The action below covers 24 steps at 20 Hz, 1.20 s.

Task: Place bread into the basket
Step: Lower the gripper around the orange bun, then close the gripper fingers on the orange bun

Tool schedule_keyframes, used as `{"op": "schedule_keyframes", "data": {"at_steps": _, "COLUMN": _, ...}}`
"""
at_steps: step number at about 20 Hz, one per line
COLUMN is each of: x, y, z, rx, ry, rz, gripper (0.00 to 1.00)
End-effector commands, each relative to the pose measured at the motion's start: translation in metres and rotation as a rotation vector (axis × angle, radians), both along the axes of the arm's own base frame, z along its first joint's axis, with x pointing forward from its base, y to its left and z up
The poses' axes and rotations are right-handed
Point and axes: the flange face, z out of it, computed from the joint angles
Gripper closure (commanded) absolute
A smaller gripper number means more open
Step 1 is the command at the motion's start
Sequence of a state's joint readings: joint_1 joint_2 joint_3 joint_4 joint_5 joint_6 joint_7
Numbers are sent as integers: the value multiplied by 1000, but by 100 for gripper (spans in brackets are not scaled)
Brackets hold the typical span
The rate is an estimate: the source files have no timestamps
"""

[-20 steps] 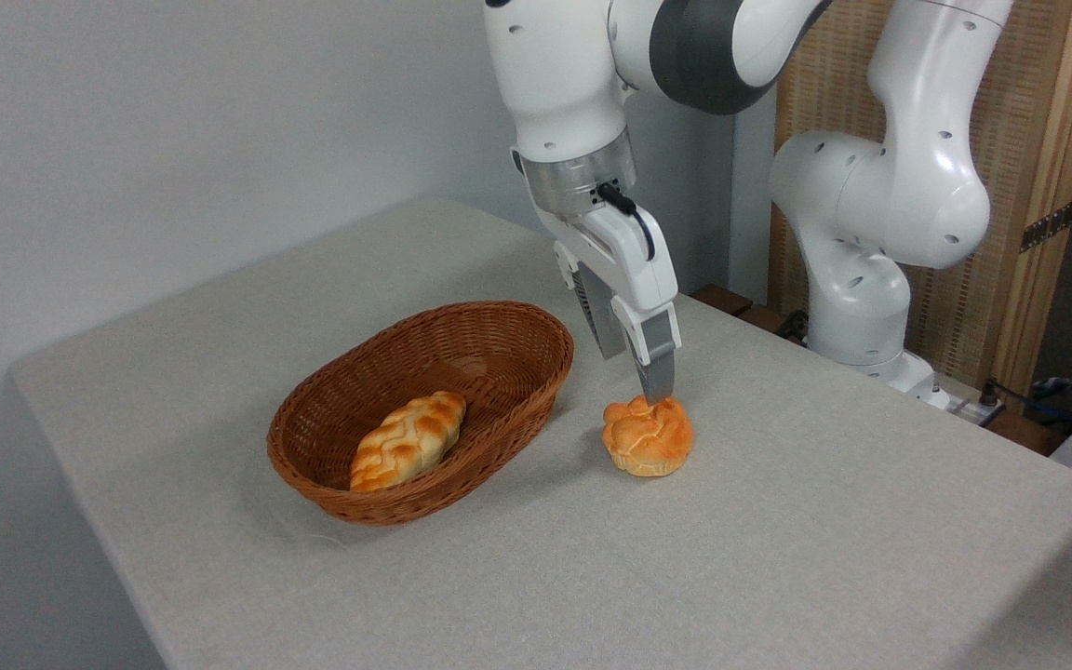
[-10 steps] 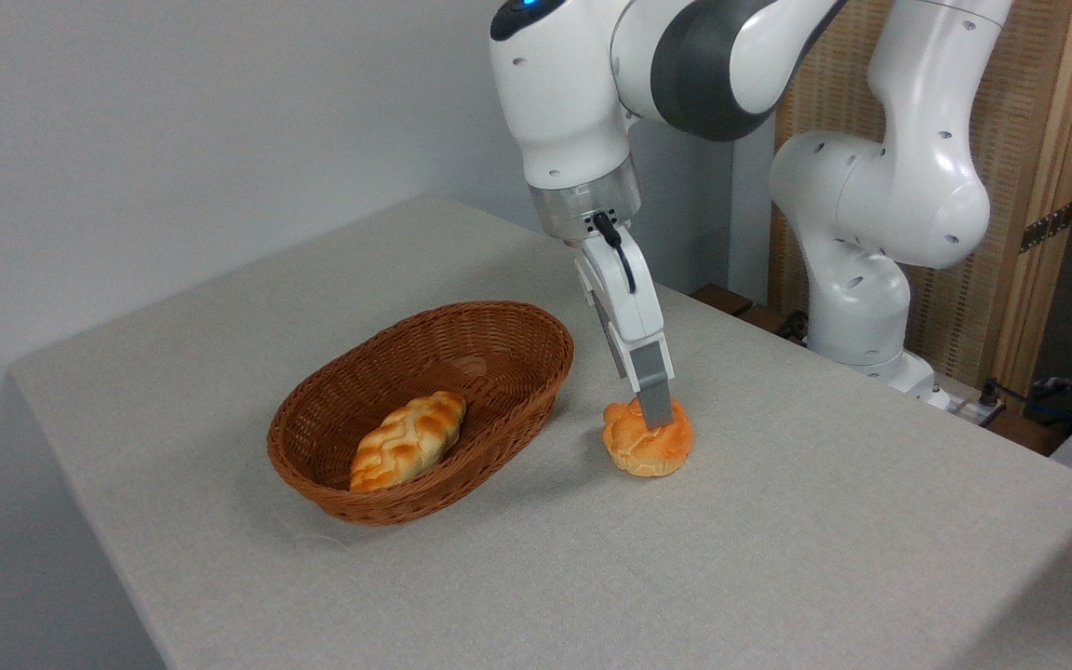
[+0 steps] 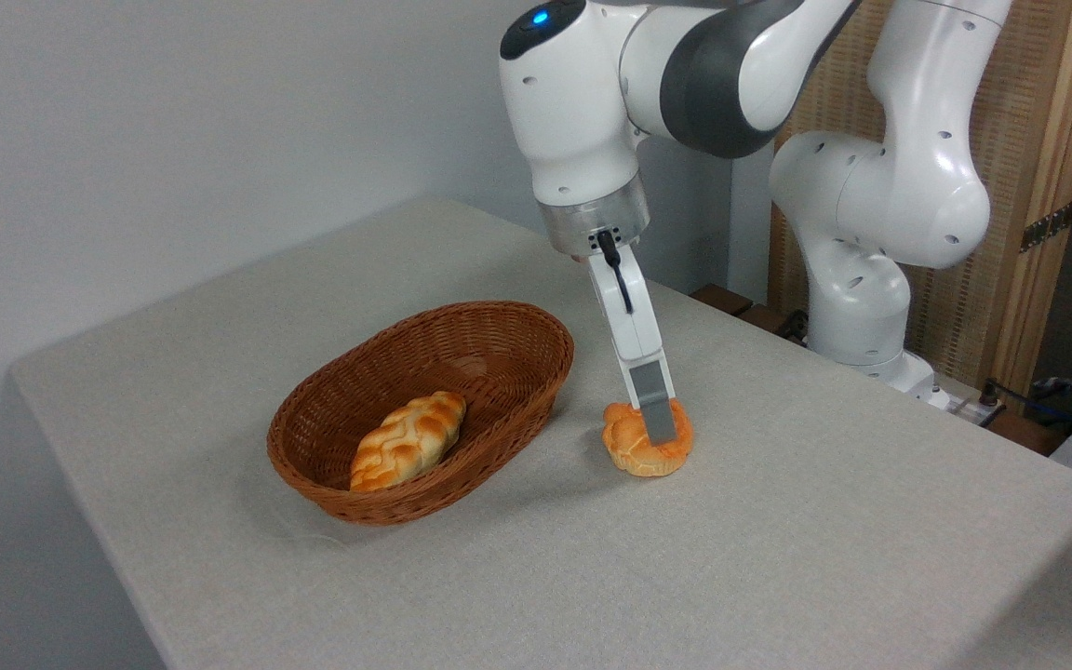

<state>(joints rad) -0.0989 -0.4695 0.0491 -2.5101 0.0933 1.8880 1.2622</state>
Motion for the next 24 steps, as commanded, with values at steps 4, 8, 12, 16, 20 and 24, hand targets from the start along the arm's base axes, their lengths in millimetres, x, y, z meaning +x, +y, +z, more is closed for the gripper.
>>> {"op": "schedule_keyframes", "data": {"at_steps": 4, "x": -1, "y": 2, "z": -16, "rx": 2, "ry": -25, "rz": -29, "gripper": 0}}
{"op": "schedule_keyframes", "data": {"at_steps": 8, "x": -1, "y": 1, "z": -26, "rx": -3, "ry": -51, "rz": -33, "gripper": 0}}
{"op": "schedule_keyframes", "data": {"at_steps": 12, "x": 1, "y": 1, "z": -28, "rx": -2, "ry": -55, "rz": -36, "gripper": 0}}
{"op": "schedule_keyframes", "data": {"at_steps": 16, "x": 0, "y": 0, "z": -29, "rx": 0, "ry": -49, "rz": -41, "gripper": 26}}
{"op": "schedule_keyframes", "data": {"at_steps": 20, "x": -1, "y": -1, "z": -27, "rx": 0, "ry": -42, "rz": -41, "gripper": 46}}
{"op": "schedule_keyframes", "data": {"at_steps": 24, "x": -1, "y": -1, "z": -27, "rx": 0, "ry": -40, "rz": -41, "gripper": 54}}
